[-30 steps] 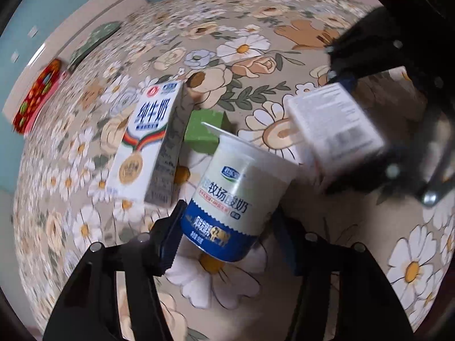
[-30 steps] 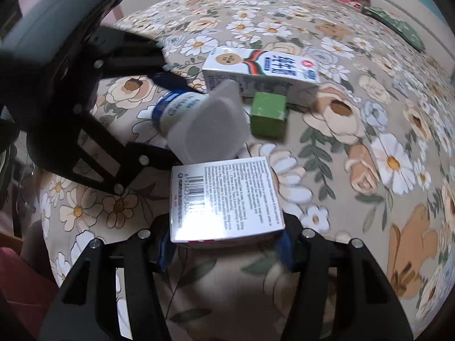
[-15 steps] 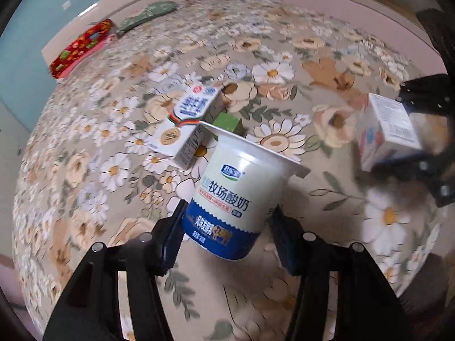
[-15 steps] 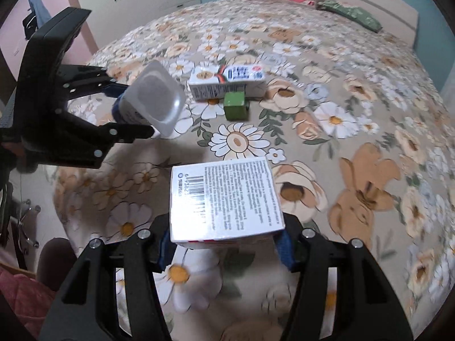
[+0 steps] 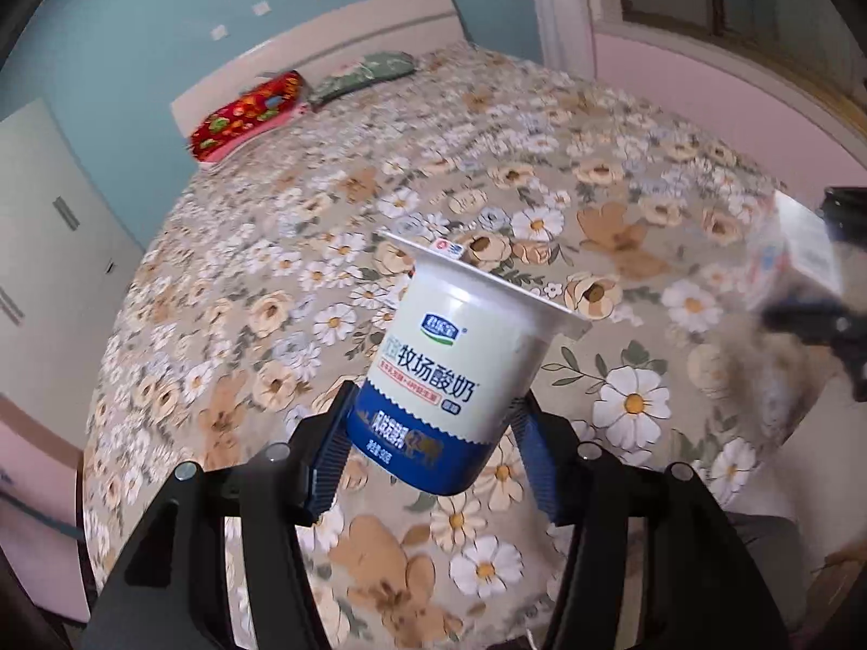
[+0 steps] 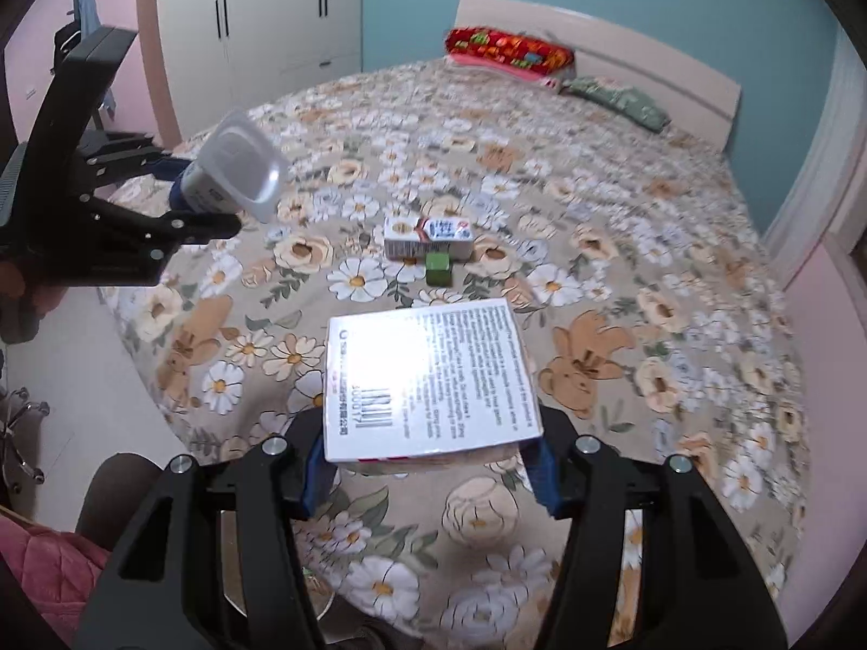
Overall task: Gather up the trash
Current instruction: 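Lift and carry the yogurt cup and white box with both tools over the trash bin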
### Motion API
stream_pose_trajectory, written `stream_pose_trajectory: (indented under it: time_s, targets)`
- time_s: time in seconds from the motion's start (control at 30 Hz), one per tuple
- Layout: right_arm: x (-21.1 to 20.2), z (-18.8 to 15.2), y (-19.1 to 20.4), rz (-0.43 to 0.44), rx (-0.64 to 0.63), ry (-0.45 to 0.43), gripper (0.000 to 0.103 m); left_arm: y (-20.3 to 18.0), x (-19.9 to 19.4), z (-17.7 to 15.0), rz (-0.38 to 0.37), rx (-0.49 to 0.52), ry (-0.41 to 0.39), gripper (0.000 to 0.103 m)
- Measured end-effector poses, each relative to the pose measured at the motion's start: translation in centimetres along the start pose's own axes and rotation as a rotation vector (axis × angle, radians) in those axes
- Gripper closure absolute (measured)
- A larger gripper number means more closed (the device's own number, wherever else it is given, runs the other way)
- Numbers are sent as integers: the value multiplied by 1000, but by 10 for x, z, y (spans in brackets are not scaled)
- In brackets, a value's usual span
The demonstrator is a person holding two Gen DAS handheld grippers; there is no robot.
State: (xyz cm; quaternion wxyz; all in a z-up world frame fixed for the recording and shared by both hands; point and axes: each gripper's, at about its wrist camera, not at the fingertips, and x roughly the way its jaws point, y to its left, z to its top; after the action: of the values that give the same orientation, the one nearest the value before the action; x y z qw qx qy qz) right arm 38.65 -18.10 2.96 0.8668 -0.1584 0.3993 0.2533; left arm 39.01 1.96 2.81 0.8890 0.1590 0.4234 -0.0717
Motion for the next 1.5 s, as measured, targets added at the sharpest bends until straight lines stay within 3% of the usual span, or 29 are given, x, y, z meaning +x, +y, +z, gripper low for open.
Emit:
stream_pose_trajectory:
  time_s: [0.47, 0.8, 1.17, 1.5]
  targets:
    - [-139, -16, 51, -96, -25, -142, 45, -14, -124, -36, 60, -40, -127, 45]
    - [-199, -34, 84, -130, -67, -199, 45, -13, -179, -71, 95, -64, -177, 45]
    - [-211, -60, 101, -115, -68, -210, 45, -20, -193, -117, 21, -85, -169, 45]
    - [-163, -88, 110, -68, -59, -121, 45, -34, -144, -159, -42, -81, -64, 45]
